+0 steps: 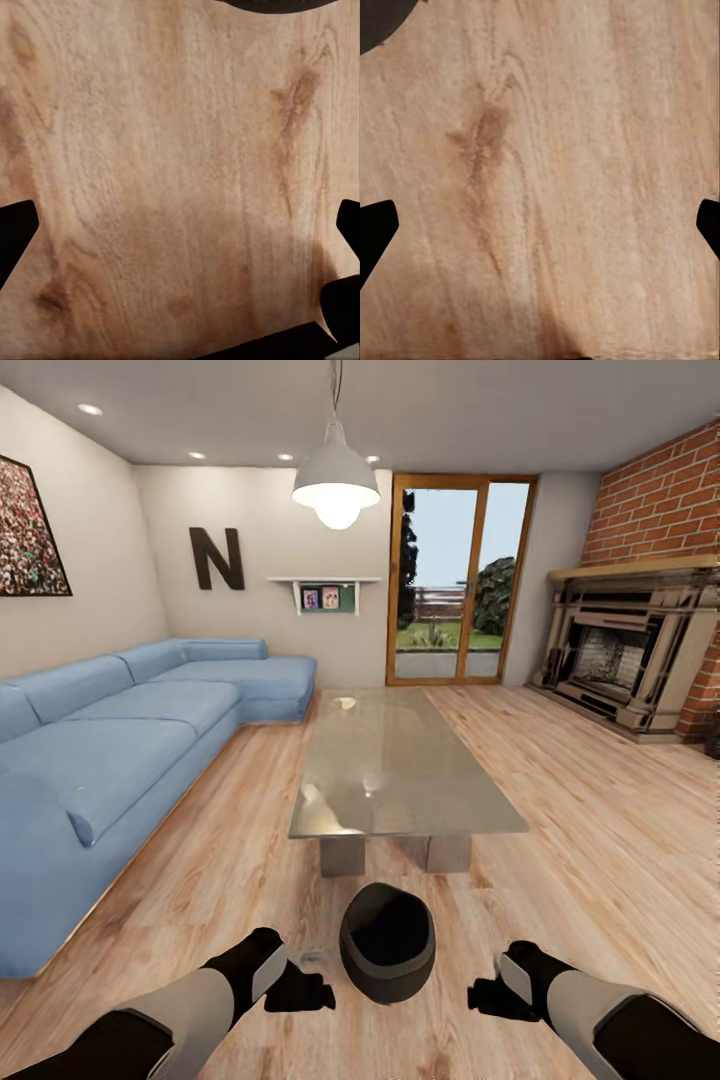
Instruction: Place each of the two pumpkins and all three candles from the living room inside a cabinet in the living room (use any cabinet), then make sure every cabinet is closed, and position the cauldron so it is next to a table in the living room.
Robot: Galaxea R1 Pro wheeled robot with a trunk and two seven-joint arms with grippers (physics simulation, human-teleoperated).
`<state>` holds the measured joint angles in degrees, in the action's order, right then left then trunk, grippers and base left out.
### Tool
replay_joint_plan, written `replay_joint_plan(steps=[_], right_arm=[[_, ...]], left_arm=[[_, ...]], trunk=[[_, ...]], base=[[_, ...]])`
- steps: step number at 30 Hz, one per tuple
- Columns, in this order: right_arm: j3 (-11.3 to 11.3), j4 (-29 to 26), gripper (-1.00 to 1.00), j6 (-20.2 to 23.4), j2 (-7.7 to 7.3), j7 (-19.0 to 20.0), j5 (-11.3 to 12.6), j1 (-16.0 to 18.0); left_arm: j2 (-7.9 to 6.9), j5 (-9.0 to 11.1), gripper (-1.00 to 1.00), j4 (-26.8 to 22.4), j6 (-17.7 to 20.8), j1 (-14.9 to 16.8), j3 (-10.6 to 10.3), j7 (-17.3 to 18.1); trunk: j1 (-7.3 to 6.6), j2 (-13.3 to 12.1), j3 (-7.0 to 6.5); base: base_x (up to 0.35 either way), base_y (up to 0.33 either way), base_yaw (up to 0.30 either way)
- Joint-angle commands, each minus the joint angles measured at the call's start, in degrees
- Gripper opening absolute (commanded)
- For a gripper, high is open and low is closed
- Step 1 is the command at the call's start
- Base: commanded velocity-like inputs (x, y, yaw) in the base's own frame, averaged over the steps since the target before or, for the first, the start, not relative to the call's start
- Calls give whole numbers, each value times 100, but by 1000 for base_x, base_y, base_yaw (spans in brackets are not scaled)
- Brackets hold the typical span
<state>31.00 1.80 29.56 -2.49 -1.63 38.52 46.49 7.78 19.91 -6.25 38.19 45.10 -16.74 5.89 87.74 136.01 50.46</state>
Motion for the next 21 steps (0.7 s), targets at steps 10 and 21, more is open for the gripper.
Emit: replay_joint_plan(steps=[10,21], right_arm=[[46,30,100,6,-320,790,25,-497],[60,31,100,-376,-477,821,19,-842]], left_arm=[[-300,57,100,173,-299,-27,-30,28],[-542,164,100,182,-364,-30,-22,26]], trunk=[[-222,-400,-129],[-464,-841,-272]], base=[[-9,0,-241],[0,0,-265]])
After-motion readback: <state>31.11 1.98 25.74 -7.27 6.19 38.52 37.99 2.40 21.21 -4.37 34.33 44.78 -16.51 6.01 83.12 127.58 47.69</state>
